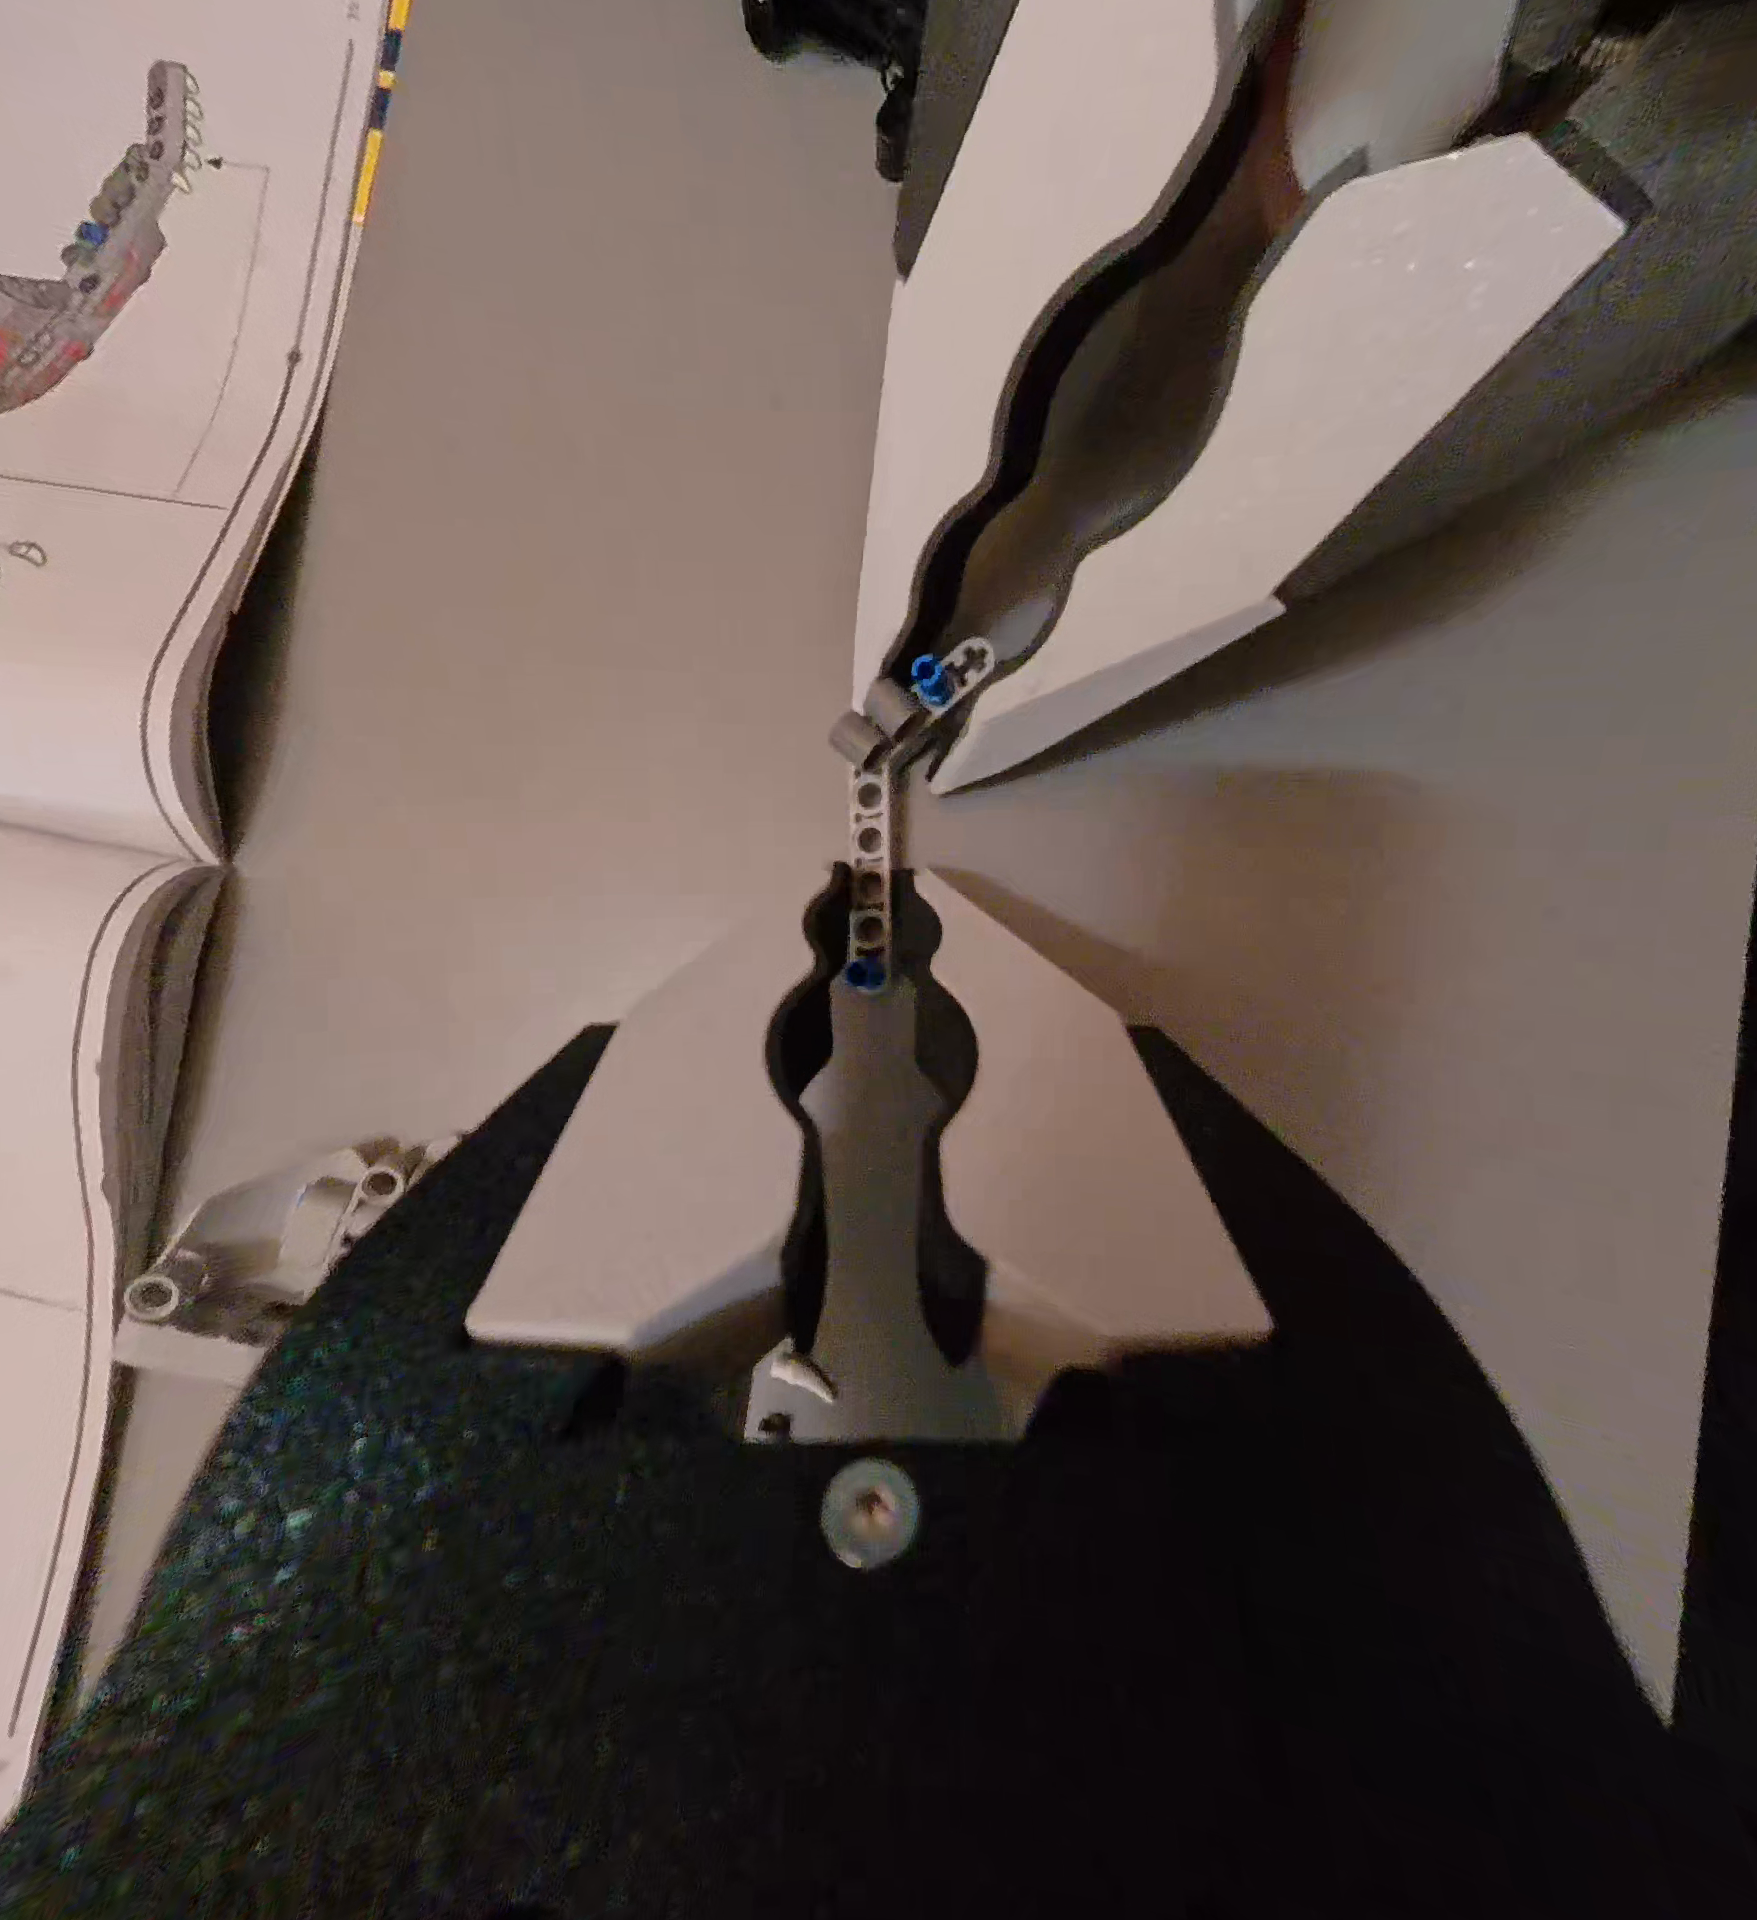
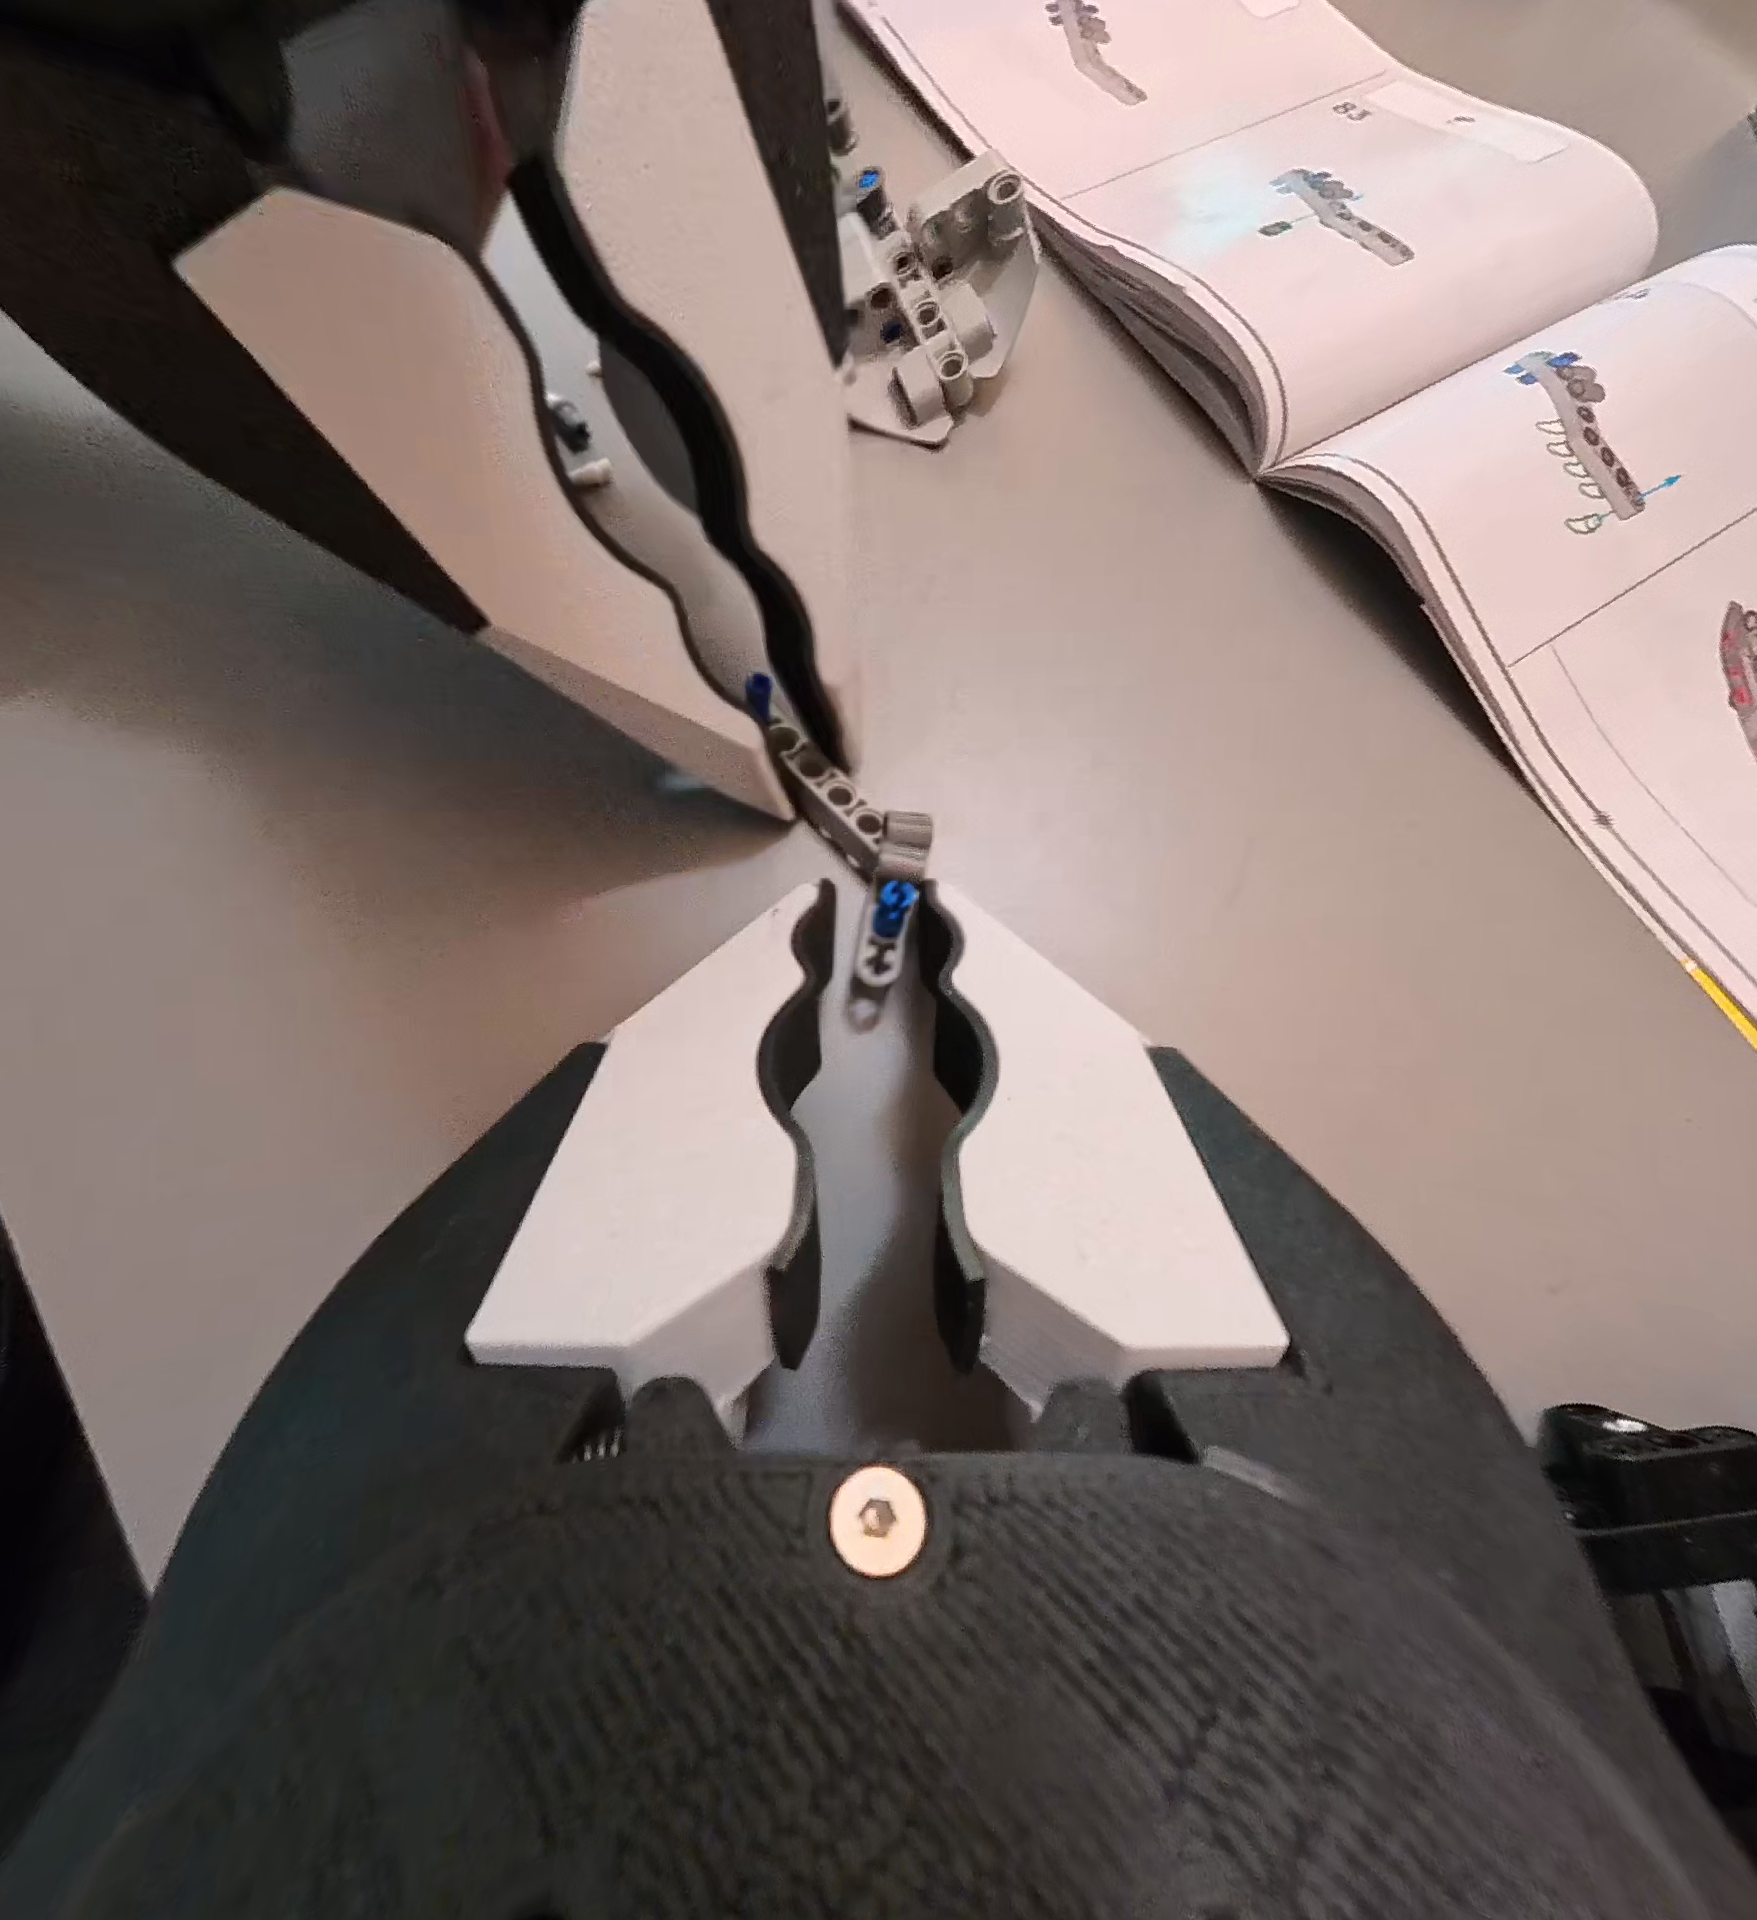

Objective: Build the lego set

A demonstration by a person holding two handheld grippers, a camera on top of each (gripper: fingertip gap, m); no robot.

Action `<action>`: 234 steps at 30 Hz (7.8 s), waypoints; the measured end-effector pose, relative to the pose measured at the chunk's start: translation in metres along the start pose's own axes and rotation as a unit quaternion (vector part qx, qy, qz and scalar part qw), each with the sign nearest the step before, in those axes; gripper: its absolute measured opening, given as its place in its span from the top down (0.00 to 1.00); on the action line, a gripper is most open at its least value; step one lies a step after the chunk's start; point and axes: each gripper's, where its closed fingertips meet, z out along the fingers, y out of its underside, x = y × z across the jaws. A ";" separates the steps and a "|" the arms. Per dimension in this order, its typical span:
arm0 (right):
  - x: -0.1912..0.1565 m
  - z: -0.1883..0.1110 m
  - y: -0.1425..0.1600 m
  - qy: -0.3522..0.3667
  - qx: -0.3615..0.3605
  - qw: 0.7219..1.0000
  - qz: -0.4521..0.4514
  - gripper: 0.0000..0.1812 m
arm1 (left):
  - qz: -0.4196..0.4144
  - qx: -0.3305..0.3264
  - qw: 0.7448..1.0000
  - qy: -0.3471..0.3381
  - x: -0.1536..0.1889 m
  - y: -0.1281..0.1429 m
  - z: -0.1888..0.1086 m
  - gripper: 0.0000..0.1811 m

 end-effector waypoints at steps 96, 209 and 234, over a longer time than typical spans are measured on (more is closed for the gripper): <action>0.003 -0.058 -0.070 0.086 0.261 0.960 0.052 0.96 | 0.325 0.271 0.832 -0.359 0.011 -0.068 -0.074 0.92; 0.001 -0.023 -0.034 0.135 0.100 0.983 0.070 0.96 | 0.399 0.042 0.839 -0.368 -0.008 -0.001 -0.030 0.86; -0.014 -0.023 -0.053 0.036 0.163 0.976 0.138 0.96 | 0.482 0.071 0.741 -0.462 -0.010 -0.033 -0.054 0.98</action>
